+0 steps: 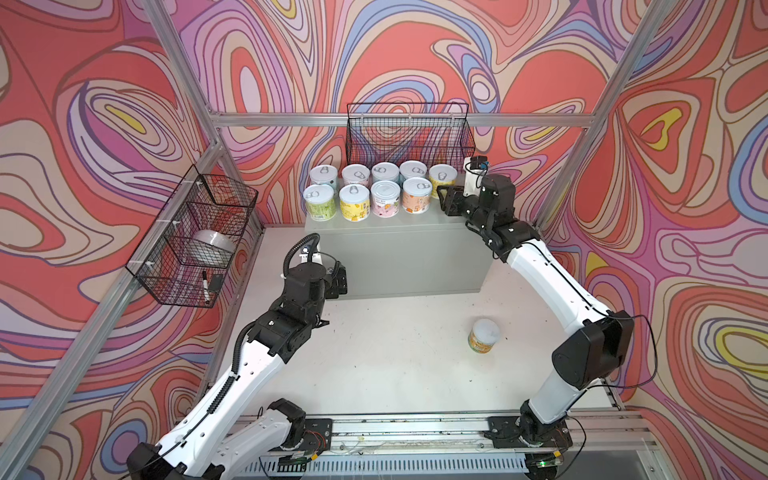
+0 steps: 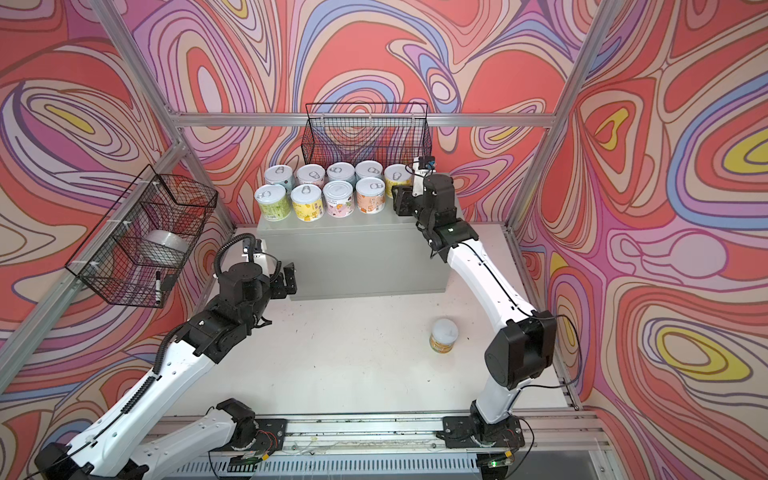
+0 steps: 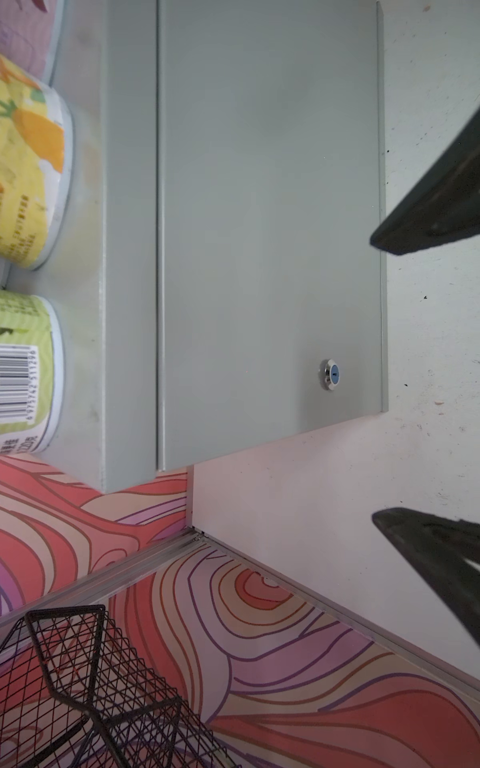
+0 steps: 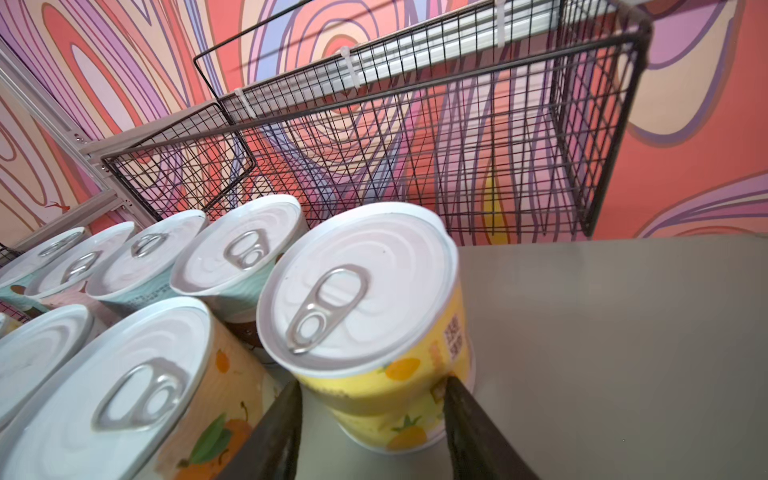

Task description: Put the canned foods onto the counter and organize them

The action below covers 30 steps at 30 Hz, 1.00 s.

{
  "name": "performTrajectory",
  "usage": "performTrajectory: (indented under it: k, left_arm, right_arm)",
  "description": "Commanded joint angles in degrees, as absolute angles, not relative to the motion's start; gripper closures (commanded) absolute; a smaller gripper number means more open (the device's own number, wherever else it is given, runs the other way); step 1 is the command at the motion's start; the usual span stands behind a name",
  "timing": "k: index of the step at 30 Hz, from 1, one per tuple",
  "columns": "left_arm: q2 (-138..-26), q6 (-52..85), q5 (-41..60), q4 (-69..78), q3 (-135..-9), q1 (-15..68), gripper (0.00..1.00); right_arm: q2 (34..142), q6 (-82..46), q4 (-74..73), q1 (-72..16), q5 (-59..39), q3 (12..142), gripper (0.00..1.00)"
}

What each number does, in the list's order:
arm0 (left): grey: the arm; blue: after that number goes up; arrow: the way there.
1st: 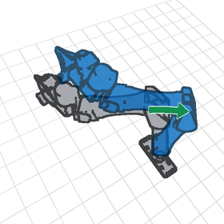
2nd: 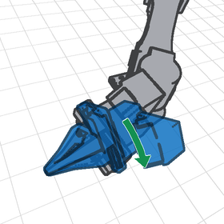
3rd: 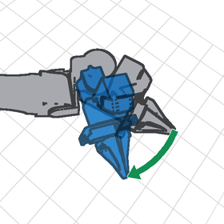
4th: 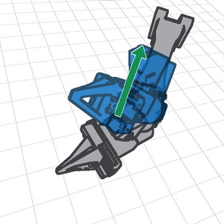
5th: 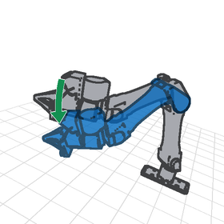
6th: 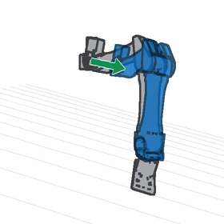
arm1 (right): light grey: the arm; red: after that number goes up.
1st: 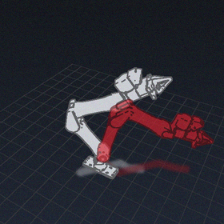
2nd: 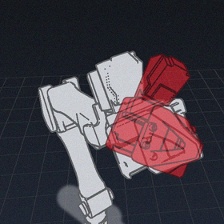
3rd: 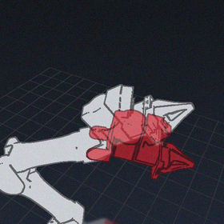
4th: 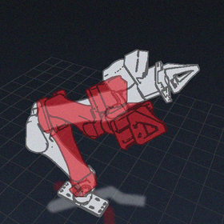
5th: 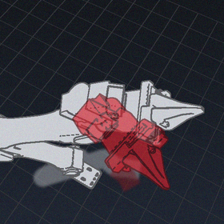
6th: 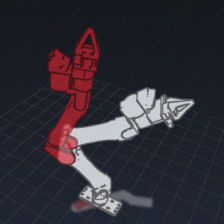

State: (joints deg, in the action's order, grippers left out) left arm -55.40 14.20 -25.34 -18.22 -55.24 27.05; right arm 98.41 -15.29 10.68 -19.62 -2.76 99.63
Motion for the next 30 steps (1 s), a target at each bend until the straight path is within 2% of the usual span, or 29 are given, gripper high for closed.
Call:
performTrajectory:
  k: [1, 20, 30]
  left_arm:
    - [-55.9, 14.85, -24.75, -17.23, -55.46, 26.5, 0.03]
    - [-54.76, 15.13, -24.97, -17.52, -54.67, 26.04, 0.03]
    - [-54.41, 14.88, -23.47, -16.95, -54.47, 25.94, 0.0]
  right_arm:
    - [100.26, -15.39, 12.21, -19.59, -2.76, 100.79, 0.44]
    - [103.94, -15.82, 12.05, -19.6, 0.4, 103.89, 0.44]
    - [99.05, -15.55, 9.81, -19.75, 0.05, 100.28, 0.43]
